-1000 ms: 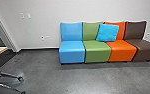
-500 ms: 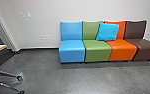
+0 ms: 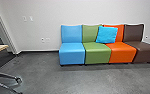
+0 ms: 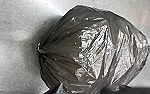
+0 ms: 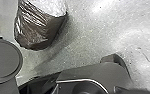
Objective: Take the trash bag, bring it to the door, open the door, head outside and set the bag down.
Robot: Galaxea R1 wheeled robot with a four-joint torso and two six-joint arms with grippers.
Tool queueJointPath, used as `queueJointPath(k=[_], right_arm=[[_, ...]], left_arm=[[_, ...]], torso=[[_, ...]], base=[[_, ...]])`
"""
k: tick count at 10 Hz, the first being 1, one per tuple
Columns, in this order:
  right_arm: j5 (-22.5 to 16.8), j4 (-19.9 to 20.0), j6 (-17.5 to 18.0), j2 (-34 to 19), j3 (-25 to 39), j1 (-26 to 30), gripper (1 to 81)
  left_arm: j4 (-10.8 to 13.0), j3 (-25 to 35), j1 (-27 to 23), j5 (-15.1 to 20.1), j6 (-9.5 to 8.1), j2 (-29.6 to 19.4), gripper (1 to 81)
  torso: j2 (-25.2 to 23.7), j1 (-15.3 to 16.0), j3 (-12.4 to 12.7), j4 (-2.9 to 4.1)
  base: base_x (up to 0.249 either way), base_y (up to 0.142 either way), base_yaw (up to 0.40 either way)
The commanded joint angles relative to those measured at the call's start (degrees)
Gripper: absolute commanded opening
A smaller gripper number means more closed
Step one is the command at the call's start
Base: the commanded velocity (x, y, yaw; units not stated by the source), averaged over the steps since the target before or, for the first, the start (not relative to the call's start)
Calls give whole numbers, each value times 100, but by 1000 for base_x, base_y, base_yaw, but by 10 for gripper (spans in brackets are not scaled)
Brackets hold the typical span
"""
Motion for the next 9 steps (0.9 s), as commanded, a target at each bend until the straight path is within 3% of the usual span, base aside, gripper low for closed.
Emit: queueJointPath(k=[1, 6, 8, 9], right_arm=[[-367, 157, 8, -423, 125, 424, 811], [-832, 553, 8, -1266, 600, 1049, 811], [-894, 588, 8, -1161, 530, 1093, 811], [-903, 597, 8, -1100, 469, 1110, 811]], left_arm=[[-153, 47, -683, 413, 14, -80, 811], [-118, 47, -893, 413, 14, 246, 811], [-135, 83, -937, 440, 5, 272, 811], [-100, 31, -937, 614, 5, 333, 811]], torso=[[29, -15, 0, 0], [-207, 127, 0, 0], [-210, 127, 0, 0], [-210, 129, 0, 0]], base=[[0, 0, 0], [0, 0, 0], [0, 0, 0], [0, 0, 0]])
